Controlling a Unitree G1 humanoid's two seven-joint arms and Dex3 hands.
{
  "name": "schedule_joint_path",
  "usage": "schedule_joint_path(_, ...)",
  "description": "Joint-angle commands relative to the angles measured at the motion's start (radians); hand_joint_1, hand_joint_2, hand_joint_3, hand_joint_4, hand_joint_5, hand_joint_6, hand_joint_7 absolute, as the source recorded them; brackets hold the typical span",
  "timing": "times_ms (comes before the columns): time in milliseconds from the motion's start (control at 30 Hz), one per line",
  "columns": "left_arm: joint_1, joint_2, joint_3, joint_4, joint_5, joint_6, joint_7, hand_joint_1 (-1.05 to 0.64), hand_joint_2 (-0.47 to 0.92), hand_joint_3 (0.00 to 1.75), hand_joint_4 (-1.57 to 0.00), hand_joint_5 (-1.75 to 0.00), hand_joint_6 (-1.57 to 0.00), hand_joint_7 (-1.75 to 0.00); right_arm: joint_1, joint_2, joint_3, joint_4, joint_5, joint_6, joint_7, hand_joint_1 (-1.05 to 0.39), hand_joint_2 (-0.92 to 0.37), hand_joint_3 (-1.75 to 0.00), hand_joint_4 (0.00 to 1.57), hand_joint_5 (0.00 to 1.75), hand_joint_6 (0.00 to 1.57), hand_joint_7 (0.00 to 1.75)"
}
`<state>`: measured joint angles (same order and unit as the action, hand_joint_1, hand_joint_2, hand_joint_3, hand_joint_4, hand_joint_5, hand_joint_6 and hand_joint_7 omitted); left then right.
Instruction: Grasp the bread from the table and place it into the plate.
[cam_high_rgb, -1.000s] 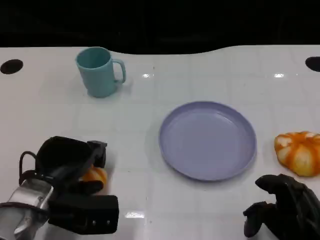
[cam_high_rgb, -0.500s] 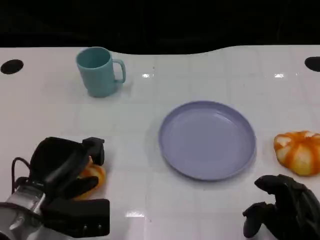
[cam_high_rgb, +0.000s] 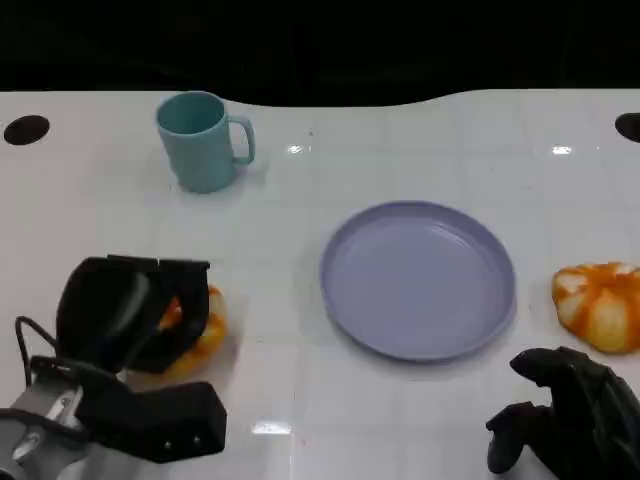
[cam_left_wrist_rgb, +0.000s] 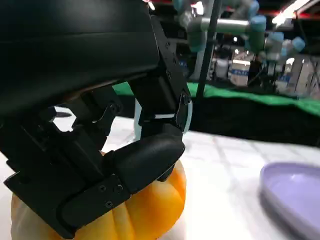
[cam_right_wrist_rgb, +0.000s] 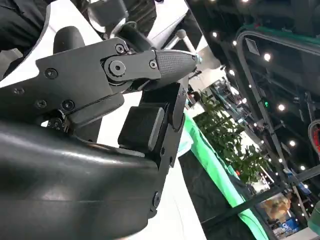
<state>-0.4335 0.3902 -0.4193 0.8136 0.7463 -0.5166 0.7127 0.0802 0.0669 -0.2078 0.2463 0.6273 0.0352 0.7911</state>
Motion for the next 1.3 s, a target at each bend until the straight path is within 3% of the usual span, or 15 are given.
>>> schedule_joint_path(33, 0.027, 0.017, 0.04, -0.075, -0.032, 0.005, -0.035, -0.78, 0.75, 1.75, -1.57, -1.75, -1.57, -1.75, -0.001, -0.015, -0.007, 0.007, 0.003, -0.001, 0.001, -0.6, -0.92, -0.27, 1.57, 0.61, 1.57, 0.21)
schedule_joint_path(300, 0.047, 0.024, 0.08, -0.183, -0.03, 0.013, -0.04, -0.71, 0.78, 1.75, -1.57, -1.75, -1.57, -1.75, -0.004, -0.013, -0.009, 0.009, 0.01, 0.005, 0.003, -0.58, -0.92, -0.27, 1.57, 0.61, 1.57, 0.21)
schedule_joint_path(533, 0.033, 0.016, 0.107, -0.251, -0.064, 0.004, -0.128, -0.82, 0.79, 1.75, -1.57, -1.75, -1.56, -1.75, -0.006, -0.009, -0.009, 0.01, 0.009, 0.007, -0.006, -0.58, -0.92, -0.27, 1.57, 0.62, 1.57, 0.21)
schedule_joint_path(800, -0.017, -0.01, 0.113, -0.235, -0.096, -0.033, -0.191, -0.84, 0.73, 1.75, -1.57, -1.75, -1.47, -1.75, -0.012, -0.006, -0.01, 0.027, 0.009, -0.005, 0.008, -0.59, -0.92, -0.27, 1.57, 0.61, 1.57, 0.2)
schedule_joint_path(1000, -0.144, -0.088, 0.08, -0.131, -0.086, -0.07, -0.207, -0.87, 0.65, 1.71, -1.57, -1.75, -1.41, -1.75, -0.004, -0.003, -0.003, 0.01, 0.002, 0.0, -0.009, -0.59, -0.92, -0.27, 1.57, 0.63, 1.57, 0.22)
schedule_joint_path(1300, -0.267, -0.182, 0.041, 0.021, -0.079, -0.116, -0.201, -0.9, 0.66, 1.61, -1.57, -1.75, -1.35, -1.75, 0.003, -0.001, 0.003, 0.003, 0.006, 0.013, -0.018, -0.59, -0.92, -0.24, 1.57, 0.62, 1.57, 0.22)
